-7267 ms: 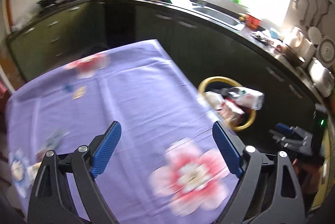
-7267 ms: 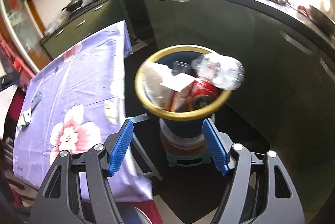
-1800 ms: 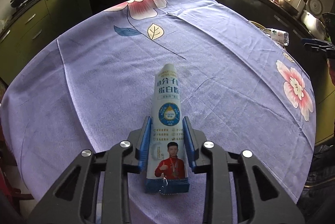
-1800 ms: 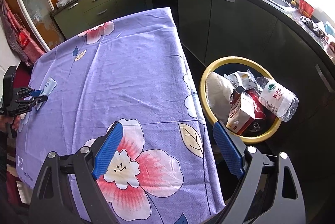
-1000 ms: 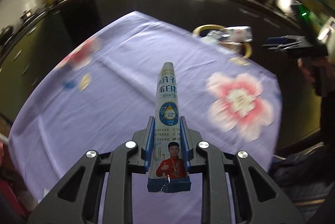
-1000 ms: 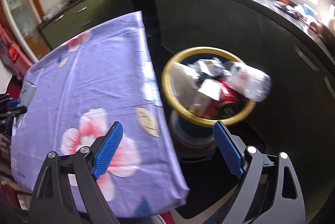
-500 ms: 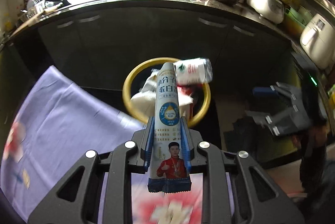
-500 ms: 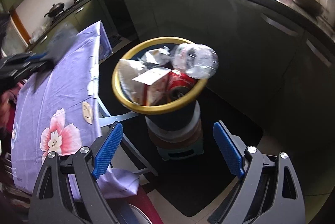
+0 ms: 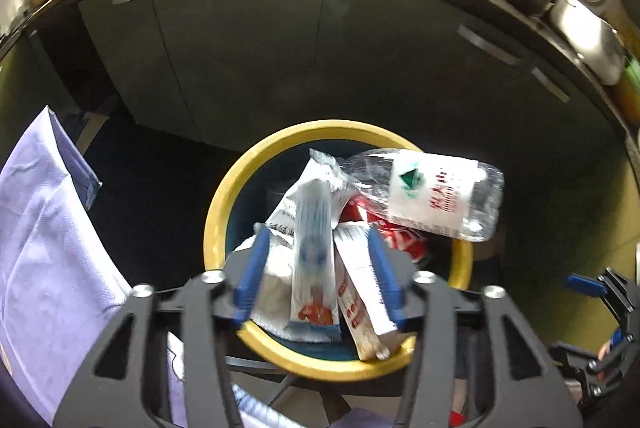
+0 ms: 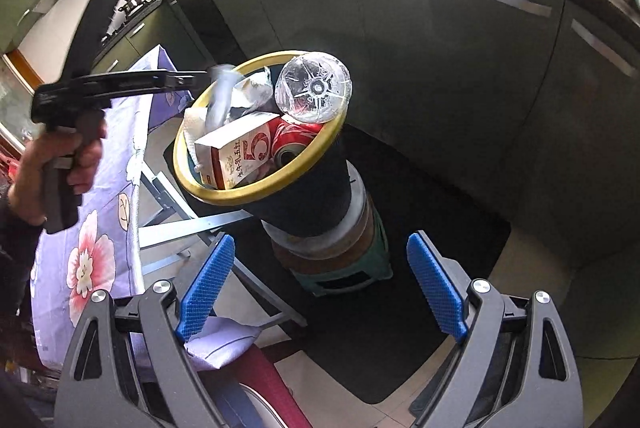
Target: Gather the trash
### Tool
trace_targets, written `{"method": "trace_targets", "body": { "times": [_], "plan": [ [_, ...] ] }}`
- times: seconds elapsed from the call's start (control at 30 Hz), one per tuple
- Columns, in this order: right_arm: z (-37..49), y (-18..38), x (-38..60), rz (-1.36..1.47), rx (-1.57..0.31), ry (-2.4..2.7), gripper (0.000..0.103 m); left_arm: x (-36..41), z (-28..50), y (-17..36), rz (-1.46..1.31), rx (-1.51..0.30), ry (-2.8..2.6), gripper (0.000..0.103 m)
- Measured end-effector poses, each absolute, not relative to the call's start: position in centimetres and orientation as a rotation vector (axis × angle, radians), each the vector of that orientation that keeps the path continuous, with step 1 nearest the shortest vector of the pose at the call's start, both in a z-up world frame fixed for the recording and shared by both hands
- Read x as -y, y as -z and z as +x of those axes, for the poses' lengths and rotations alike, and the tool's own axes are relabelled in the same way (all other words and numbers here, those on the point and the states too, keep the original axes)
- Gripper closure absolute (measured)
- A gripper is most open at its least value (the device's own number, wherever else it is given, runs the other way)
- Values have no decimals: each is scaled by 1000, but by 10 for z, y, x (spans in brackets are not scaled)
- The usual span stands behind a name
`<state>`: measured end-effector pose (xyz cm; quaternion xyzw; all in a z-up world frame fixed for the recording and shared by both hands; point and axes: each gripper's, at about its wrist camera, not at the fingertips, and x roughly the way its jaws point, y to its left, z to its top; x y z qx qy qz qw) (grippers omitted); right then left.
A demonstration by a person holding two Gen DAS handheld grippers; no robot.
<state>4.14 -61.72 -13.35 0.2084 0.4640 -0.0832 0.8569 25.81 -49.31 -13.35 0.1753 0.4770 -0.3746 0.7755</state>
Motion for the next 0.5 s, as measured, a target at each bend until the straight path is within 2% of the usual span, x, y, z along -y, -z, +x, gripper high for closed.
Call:
{"method": "trace_targets", "body": {
  "times": [0.2, 0.37, 0.5],
  "plan": [
    [46, 131, 609, 436, -966, 136, 16, 469, 247, 121, 324, -1027, 775, 48],
    [50, 120, 584, 397, -955, 101, 15, 410, 212, 84, 247, -933, 746, 33],
    [50, 105, 552, 344, -945, 59, 12, 342, 173, 54, 227, -815, 657, 13]
  ]
}}
